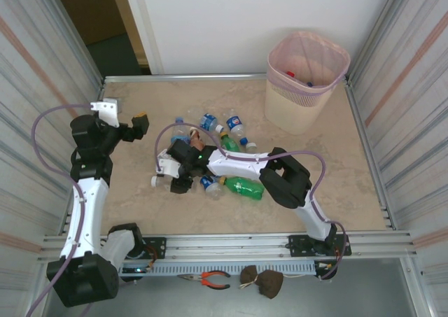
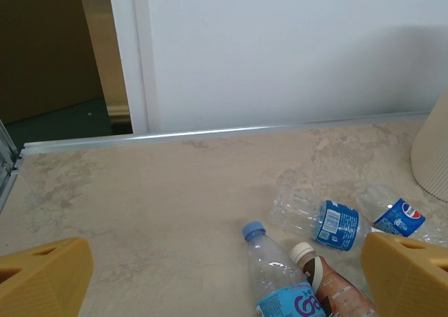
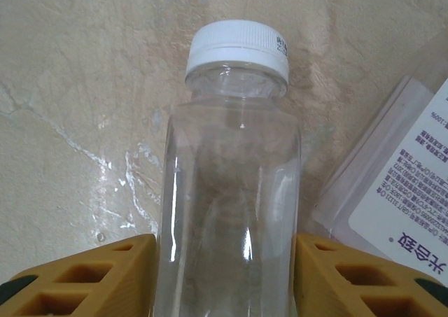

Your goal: Put the plastic bottles in the bin

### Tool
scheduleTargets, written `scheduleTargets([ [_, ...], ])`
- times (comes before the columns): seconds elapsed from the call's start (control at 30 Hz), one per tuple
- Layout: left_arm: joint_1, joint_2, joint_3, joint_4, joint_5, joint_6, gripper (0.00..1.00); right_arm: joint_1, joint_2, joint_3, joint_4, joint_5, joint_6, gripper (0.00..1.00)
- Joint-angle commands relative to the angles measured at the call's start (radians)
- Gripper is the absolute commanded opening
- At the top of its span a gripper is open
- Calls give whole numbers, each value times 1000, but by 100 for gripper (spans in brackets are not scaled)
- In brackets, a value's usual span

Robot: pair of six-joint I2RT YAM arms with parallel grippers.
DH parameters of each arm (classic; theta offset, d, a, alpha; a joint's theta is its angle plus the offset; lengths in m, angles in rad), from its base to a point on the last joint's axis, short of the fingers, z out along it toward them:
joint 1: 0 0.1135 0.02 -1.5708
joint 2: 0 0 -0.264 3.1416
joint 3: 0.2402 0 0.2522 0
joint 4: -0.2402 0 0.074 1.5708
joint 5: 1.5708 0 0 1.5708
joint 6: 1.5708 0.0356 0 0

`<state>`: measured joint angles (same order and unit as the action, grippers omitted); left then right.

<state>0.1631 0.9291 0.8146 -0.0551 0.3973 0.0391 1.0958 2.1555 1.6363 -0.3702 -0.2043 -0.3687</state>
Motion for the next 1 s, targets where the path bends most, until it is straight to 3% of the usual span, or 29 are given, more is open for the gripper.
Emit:
scheduleTargets([
  [0.0, 5, -18, 3, 17, 17, -15, 99, 9, 15, 0, -22, 8, 10, 48],
  [0.2, 5, -20, 3, 19, 24, -16, 99, 10, -4, 0, -26, 6, 10, 39],
  [0.5, 6, -6, 1, 47, 88, -22, 98, -2, -88, 1, -22, -34, 47, 35],
  [0.97, -69, -24, -52, 219, 387, -15, 99, -140, -312, -123, -16, -116, 251, 35],
])
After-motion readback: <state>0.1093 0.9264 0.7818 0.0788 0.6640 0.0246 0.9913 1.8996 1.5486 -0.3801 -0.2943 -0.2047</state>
